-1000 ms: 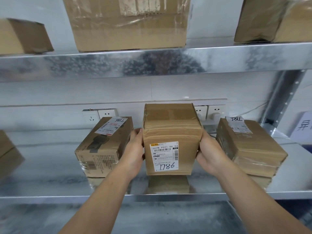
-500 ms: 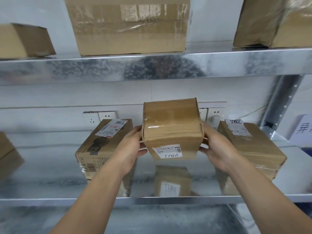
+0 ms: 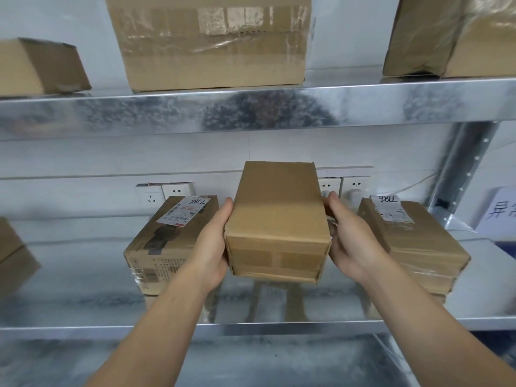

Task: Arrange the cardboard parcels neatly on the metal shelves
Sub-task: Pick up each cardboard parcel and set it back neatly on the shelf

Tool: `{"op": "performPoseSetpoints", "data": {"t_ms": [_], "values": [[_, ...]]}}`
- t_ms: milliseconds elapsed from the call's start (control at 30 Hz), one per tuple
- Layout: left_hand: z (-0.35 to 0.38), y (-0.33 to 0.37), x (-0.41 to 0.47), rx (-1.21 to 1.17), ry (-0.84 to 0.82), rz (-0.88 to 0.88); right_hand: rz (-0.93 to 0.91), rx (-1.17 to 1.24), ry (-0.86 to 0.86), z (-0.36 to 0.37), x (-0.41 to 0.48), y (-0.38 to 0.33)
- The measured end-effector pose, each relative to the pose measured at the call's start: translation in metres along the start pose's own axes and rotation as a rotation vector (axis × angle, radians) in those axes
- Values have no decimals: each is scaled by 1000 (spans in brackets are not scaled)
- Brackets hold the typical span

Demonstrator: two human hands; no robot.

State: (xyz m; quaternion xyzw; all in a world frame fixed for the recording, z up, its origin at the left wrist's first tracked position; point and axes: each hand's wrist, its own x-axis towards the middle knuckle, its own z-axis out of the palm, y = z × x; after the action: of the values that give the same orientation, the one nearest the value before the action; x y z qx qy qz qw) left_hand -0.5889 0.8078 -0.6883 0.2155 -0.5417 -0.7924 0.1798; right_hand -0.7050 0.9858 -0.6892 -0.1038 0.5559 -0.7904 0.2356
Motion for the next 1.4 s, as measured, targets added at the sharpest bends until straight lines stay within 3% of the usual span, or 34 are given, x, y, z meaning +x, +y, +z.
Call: {"op": "performPoseSetpoints", "data": {"t_ms": [267, 500, 967, 1167, 1400], "values": [[-4, -13, -5, 57, -4, 11, 10, -3, 55, 5, -10, 17], [-10, 2, 8, -22, 94, 45, 20, 72, 94, -6, -1, 8], [-2, 11, 0, 100, -103, 126, 175, -31, 99, 16, -11, 23], [16, 7, -8, 132, -11, -20, 276, 84, 56, 28, -23, 30], [25, 3, -14, 119, -39, -143, 281, 56, 76, 25, -27, 45]]}}
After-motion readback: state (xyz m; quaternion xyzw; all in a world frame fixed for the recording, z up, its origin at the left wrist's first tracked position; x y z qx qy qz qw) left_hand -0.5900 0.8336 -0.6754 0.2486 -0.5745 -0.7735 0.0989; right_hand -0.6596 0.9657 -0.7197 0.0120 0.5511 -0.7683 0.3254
